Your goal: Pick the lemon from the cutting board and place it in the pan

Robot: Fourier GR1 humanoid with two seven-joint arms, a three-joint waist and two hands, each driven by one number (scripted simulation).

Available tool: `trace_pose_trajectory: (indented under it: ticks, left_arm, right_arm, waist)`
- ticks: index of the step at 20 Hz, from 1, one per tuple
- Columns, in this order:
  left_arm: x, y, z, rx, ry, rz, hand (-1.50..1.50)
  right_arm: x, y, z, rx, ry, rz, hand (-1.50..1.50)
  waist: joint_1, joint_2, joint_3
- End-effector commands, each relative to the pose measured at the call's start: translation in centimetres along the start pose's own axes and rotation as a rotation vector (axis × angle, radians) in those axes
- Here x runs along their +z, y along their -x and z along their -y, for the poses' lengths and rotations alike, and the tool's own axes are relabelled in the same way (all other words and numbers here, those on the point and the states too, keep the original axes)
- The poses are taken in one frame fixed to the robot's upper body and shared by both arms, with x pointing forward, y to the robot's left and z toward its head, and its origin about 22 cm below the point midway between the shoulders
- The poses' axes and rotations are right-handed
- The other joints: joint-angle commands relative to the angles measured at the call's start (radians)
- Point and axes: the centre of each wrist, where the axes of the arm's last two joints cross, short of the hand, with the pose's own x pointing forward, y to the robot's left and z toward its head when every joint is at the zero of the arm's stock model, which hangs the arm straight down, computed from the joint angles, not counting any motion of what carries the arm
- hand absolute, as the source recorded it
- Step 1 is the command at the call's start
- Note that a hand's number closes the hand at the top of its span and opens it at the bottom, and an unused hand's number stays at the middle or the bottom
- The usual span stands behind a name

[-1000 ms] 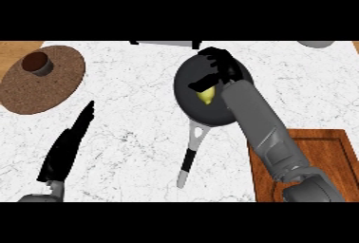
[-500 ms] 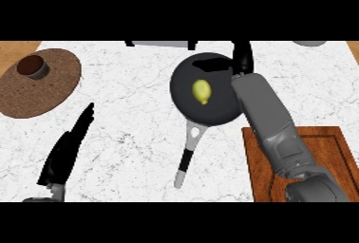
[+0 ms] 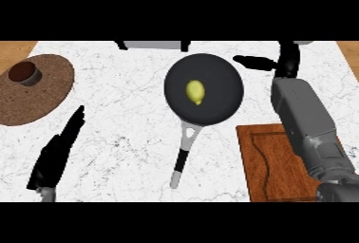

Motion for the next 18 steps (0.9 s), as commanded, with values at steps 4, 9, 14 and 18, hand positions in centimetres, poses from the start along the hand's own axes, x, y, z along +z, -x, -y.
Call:
trace_pose_trajectory:
  ticks: [4,9,14,18]
  left_arm:
    - [-0.1,0.7,0.9,-0.004,-0.011,-0.026,0.00]
    - [-0.1,0.2,0.3,0.001,-0.036,-0.023,0.00]
    - [0.7,0.0,0.6,-0.014,-0.015,-0.025,0.00]
    - [0.4,-0.2,0.3,-0.002,-0.026,-0.012,0.00]
  right_arm:
    - [-1.0,4.2,8.3,0.036,0.039,0.061,-1.50]
    - [-0.9,6.4,15.8,0.065,0.008,0.055,-1.50]
    - [-1.6,5.9,20.4,0.059,0.009,0.069,-1.50]
    - [-1.1,6.5,22.5,0.049,-0.011,0.072,-1.50]
  waist:
    - [-0.028,-0.010,0.000]
    - [-0.040,-0.015,-0.001]
    - [-0.026,-0.011,0.000]
    - [-0.027,-0.013,0.000]
